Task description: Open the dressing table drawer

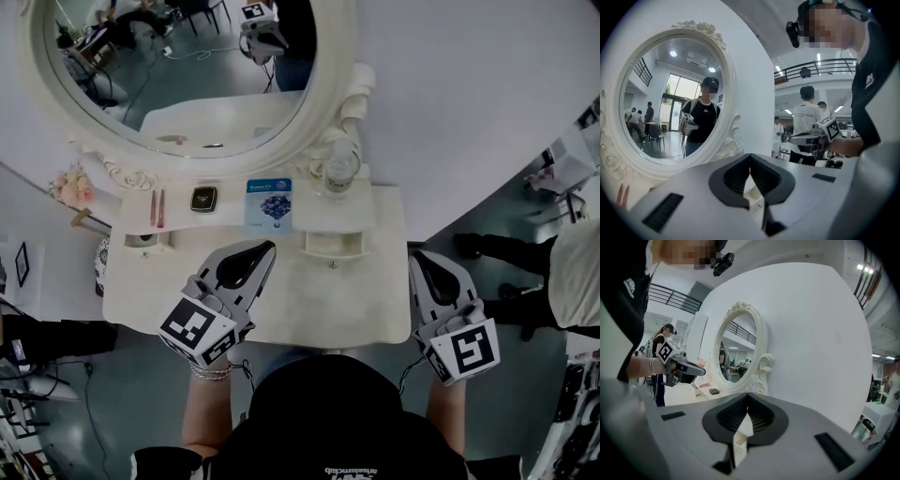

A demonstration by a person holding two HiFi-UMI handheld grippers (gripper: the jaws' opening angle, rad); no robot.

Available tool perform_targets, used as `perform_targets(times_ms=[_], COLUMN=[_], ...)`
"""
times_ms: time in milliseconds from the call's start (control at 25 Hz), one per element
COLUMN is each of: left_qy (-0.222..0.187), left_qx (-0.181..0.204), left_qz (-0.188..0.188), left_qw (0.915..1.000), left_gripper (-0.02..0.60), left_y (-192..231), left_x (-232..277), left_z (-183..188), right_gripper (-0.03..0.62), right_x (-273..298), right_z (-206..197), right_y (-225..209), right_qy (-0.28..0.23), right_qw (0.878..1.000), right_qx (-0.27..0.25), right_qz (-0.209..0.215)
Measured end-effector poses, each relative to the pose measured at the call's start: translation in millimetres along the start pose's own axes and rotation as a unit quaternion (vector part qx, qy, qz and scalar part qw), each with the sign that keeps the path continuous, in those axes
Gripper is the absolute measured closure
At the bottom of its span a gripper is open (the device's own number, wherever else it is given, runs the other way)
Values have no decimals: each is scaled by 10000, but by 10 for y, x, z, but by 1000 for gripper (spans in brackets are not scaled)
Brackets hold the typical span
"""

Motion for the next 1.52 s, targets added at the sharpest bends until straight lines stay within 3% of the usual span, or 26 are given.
perform_targets(times_ms=[1520], left_qy=[8], left_qx=[-157], left_qz=[6], left_qw=[9999], left_gripper=[563], left_y=[10], left_x=[-7], left_z=[-72], right_gripper=[576], right_x=[-17], right_z=[-41], right_y=[28], right_qy=[19], right_qw=[10000], right_qx=[-3], right_qz=[52])
Point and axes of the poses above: the fingertips, and each gripper's own axes: x forward along the fingers, y to its left, z out of its top, the point moved 8 cm from there along -x, backward along the fingers, and after that the axes turned 7 degrees about -x, right-handed, at the moved point
